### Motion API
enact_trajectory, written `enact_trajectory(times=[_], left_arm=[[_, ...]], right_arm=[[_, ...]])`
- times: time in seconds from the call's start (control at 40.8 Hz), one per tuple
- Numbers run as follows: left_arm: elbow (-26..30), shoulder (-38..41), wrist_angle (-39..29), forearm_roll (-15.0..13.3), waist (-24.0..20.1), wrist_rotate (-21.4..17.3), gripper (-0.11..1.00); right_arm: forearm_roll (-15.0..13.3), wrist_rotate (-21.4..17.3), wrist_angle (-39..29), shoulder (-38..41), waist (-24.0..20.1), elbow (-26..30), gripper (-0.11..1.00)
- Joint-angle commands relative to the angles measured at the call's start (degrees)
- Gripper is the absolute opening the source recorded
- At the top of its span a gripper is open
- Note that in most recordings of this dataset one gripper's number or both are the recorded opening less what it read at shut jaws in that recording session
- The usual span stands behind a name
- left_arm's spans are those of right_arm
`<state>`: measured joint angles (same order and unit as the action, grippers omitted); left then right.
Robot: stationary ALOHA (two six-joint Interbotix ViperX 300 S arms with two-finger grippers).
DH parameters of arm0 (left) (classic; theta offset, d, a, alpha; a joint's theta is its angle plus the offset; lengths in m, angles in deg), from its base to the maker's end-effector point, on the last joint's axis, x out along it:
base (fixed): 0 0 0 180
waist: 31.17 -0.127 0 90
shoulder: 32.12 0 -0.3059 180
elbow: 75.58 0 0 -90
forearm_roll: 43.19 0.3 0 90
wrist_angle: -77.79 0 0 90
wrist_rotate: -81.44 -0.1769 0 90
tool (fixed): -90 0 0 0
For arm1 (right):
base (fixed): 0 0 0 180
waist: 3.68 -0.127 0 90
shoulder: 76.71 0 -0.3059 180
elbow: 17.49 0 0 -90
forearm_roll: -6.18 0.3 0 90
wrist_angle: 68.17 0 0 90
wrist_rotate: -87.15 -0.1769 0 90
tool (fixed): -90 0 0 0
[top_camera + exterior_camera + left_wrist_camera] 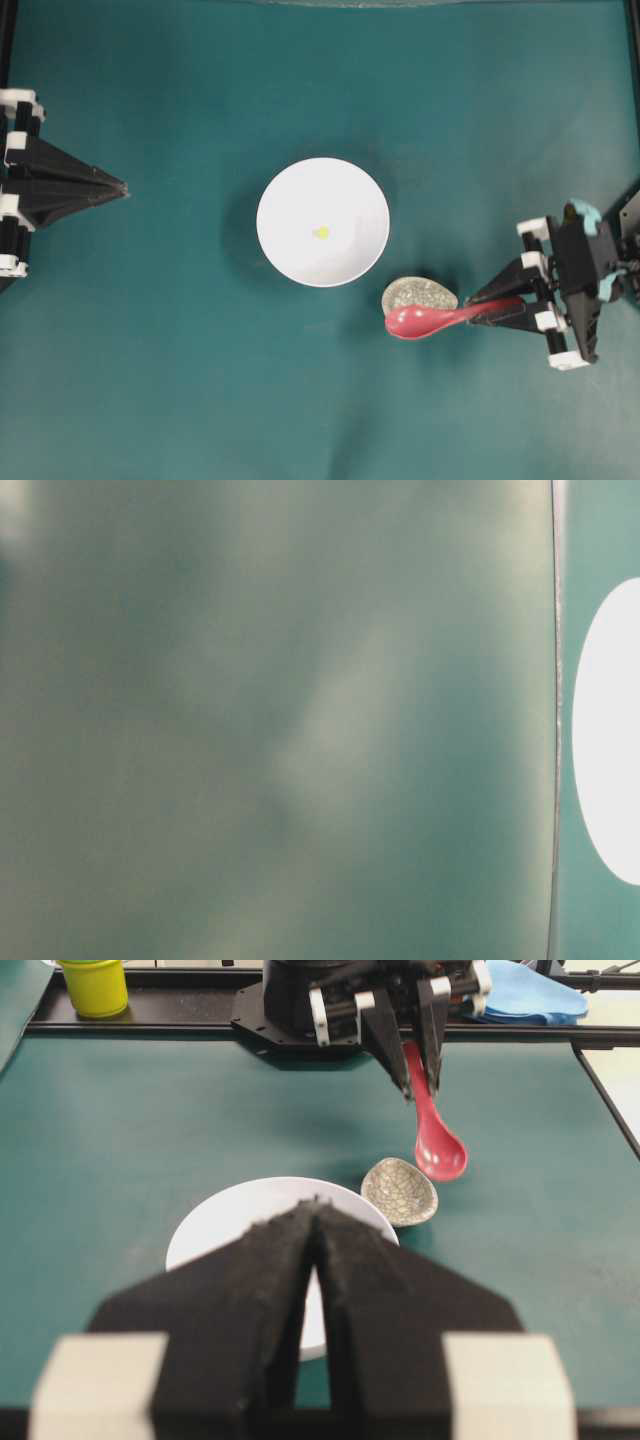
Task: Scoop the yellow hexagonal prism block from the bowl with a spoon using the right arm.
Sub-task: 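Lift the red spoon off the rest with the right gripper toward the bowl, then lower the spoon bowl into the white bowl beside the yellow block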
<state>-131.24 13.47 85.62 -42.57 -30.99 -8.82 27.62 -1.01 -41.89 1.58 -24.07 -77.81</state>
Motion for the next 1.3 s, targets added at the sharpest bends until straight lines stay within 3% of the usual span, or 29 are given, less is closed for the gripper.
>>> enact_trajectory(times=[0.0, 0.221, 0.466, 0.736, 1.276], left_arm=[[1.23, 0.44, 0.26, 0.18, -0.09, 0.00, 0.04], [1.23, 0.44, 0.26, 0.18, 0.00, 0.00, 0.04], [1.23, 0.53, 0.26, 0.18, -0.09, 0.00, 0.04], [1.23, 0.44, 0.26, 0.18, -0.09, 0.00, 0.04], [1.23, 0.62, 0.26, 0.18, -0.09, 0.00, 0.04]], right_arm=[[0.00, 0.79, -4.57, -3.69, 2.11, 2.20, 0.25], [-0.44, 4.66, -18.28, -9.67, 10.99, 6.06, 0.25], [-1.41, 6.15, -27.16, -10.90, 19.07, 10.46, 0.25], [-4.22, 6.15, -33.22, -9.58, 21.88, 15.73, 0.25], [-4.66, 5.62, -52.56, 1.58, 27.25, 30.23, 0.24]])
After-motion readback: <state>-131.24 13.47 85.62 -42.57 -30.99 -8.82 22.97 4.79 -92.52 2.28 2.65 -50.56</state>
